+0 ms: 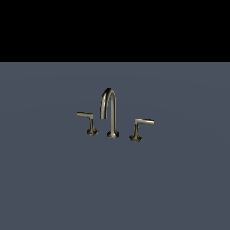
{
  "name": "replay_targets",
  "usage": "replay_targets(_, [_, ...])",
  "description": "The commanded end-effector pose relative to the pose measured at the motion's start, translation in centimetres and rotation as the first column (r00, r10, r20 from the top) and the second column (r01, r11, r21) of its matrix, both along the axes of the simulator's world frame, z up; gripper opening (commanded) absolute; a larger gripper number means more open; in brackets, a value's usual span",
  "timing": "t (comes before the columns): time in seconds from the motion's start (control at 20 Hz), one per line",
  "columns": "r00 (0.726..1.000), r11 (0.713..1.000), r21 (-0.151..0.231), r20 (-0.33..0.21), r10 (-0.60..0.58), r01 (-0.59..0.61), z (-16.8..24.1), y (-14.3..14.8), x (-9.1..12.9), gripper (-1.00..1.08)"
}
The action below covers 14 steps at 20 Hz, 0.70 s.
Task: Turn on the faucet by rotating a designated handle.
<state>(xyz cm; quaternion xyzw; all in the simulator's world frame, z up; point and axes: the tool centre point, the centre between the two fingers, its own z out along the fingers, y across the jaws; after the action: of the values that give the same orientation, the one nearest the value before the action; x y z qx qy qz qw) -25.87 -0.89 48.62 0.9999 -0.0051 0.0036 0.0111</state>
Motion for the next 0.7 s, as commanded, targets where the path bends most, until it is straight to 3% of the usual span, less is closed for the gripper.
replay_targets(0.0, [1.000, 1.000, 0.000, 0.000, 0.000, 0.000, 0.00, 0.00, 0.00, -1.00])
replay_targets(0.65, [1.000, 0.999, 0.018, 0.004, -0.027, 0.027, -0.03, -0.02, -0.24, -1.00])
